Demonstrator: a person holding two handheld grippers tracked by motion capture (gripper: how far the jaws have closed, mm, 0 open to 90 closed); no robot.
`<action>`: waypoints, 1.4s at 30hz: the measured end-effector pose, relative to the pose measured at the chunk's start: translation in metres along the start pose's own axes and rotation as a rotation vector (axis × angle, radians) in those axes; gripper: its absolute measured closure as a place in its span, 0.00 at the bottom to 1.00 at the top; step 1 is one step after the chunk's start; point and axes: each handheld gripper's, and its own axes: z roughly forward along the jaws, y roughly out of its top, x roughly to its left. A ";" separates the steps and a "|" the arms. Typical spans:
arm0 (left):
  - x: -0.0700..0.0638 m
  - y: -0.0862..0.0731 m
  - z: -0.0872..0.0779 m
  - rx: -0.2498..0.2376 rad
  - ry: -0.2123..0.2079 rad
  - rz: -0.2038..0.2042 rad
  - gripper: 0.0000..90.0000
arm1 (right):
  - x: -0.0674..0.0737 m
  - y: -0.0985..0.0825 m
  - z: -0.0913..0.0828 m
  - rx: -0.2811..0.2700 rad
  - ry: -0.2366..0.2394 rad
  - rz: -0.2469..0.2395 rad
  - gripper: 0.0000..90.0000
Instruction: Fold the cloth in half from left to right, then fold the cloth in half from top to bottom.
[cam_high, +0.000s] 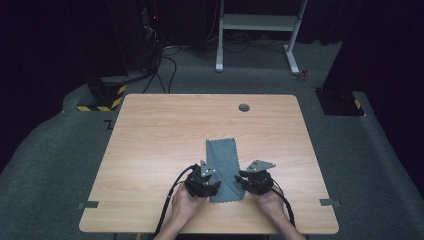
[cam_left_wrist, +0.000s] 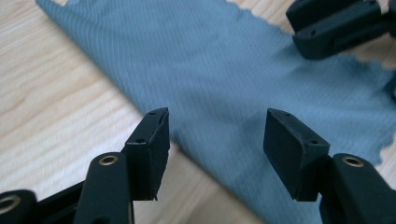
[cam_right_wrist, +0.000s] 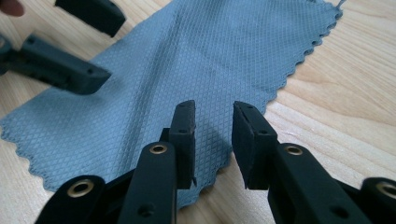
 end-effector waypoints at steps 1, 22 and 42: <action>-0.001 -0.002 -0.001 0.001 0.002 -0.003 0.46 | 0.000 0.000 0.000 0.005 0.000 0.001 0.77; -0.005 -0.037 -0.019 -0.079 0.067 0.001 0.54 | -0.013 -0.010 0.001 -0.001 0.006 0.001 0.70; 0.022 0.003 0.004 -0.104 -0.043 0.017 0.53 | -0.019 -0.002 0.005 0.002 0.008 0.025 0.92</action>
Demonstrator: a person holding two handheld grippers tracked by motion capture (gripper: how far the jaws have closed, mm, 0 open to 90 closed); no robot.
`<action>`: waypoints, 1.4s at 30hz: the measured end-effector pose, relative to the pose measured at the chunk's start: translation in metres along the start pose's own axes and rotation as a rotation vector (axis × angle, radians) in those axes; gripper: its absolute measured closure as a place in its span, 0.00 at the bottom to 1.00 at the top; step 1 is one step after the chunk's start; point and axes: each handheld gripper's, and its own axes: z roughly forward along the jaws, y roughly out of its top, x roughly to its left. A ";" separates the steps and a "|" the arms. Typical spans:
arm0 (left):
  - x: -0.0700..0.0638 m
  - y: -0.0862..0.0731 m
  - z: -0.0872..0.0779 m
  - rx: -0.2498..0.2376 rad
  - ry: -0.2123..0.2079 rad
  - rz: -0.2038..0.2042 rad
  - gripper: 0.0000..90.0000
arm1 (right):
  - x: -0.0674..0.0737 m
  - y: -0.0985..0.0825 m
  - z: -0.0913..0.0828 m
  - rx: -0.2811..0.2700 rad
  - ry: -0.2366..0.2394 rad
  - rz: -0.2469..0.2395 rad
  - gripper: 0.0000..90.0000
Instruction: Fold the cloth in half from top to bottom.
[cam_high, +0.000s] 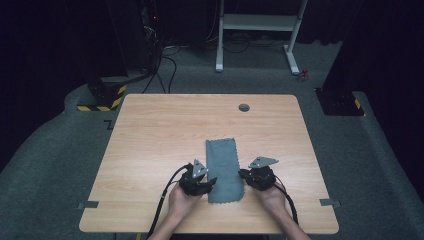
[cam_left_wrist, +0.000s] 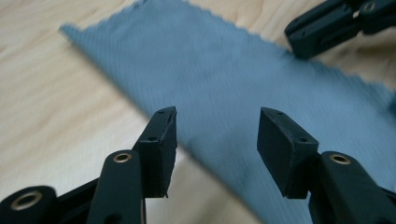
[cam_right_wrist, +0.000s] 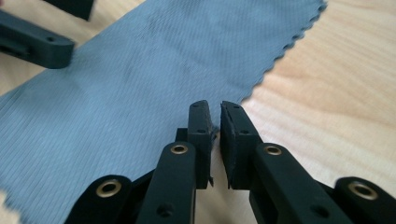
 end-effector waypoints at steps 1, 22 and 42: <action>0.002 0.005 0.005 0.003 0.000 0.001 0.53 | -0.001 0.003 0.001 -0.005 -0.003 0.007 0.92; 0.050 0.023 0.043 0.054 0.095 -0.073 0.51 | -0.008 0.024 0.027 0.014 0.017 0.022 0.94; 0.091 0.037 0.053 0.091 0.154 -0.183 0.55 | -0.031 0.045 0.033 -0.002 -0.028 0.101 0.84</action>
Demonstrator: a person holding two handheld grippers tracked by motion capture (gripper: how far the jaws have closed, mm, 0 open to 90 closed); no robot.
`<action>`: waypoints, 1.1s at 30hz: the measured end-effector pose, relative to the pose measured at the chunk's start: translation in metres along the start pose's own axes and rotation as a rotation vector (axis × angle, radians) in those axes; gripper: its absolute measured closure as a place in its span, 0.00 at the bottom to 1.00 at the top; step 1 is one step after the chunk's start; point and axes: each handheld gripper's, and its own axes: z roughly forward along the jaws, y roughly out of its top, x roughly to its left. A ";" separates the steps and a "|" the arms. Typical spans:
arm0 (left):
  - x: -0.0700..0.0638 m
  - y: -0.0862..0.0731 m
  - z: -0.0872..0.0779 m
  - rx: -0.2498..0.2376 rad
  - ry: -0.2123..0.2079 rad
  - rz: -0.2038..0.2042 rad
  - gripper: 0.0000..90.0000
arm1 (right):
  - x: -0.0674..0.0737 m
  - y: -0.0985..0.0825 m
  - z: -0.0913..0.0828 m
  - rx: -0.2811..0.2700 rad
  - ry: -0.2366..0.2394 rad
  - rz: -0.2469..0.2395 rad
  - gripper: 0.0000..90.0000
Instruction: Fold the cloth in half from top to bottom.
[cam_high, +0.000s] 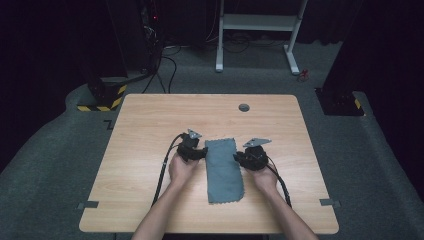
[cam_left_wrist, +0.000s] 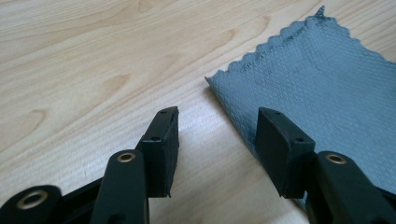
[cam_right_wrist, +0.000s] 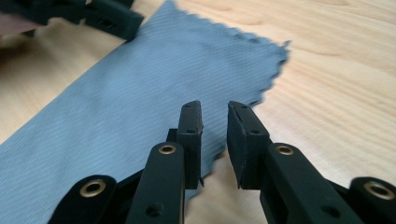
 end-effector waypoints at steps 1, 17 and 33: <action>0.000 0.001 0.001 -0.003 0.006 -0.008 0.55 | -0.003 0.002 0.001 -0.003 0.000 0.027 0.83; 0.001 0.017 0.013 0.029 0.029 -0.031 0.56 | -0.024 0.028 0.028 -0.020 -0.115 0.127 0.79; -0.003 0.022 0.017 0.030 0.030 -0.035 0.75 | -0.018 0.046 0.057 0.039 -0.196 0.097 0.76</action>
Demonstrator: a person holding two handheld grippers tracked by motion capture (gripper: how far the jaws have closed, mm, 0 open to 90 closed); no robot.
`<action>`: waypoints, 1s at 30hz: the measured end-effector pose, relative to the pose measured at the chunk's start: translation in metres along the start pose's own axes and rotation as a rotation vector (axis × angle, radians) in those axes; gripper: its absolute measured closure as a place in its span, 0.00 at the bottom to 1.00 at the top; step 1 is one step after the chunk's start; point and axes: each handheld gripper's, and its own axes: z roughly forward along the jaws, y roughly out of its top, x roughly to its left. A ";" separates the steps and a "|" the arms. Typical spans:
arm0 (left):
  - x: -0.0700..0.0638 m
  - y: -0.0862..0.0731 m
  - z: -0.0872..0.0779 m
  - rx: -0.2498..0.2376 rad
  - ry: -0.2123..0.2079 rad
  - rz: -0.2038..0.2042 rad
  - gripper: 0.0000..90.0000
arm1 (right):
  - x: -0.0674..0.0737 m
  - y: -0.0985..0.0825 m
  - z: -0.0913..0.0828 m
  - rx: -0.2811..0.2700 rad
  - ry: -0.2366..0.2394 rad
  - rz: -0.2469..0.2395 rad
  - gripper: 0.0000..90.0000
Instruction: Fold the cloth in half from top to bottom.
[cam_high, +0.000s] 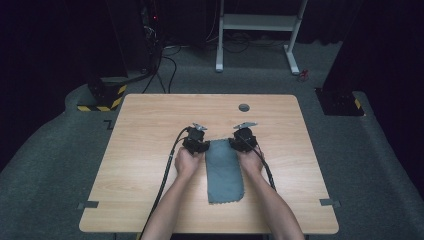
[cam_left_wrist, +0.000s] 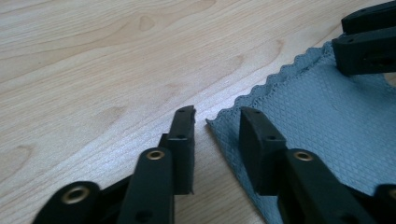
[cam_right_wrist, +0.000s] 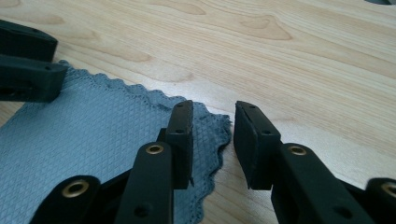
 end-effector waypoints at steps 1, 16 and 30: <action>0.000 0.000 0.000 0.000 -0.001 -0.002 0.78 | 0.000 0.000 0.000 0.002 -0.002 -0.001 0.77; 0.009 0.003 0.002 0.012 -0.119 -0.060 0.99 | 0.000 0.003 -0.003 0.029 0.040 -0.012 0.98; 0.013 0.018 -0.017 -0.073 -0.167 -0.048 0.99 | -0.009 0.011 -0.033 -0.061 0.074 -0.003 0.99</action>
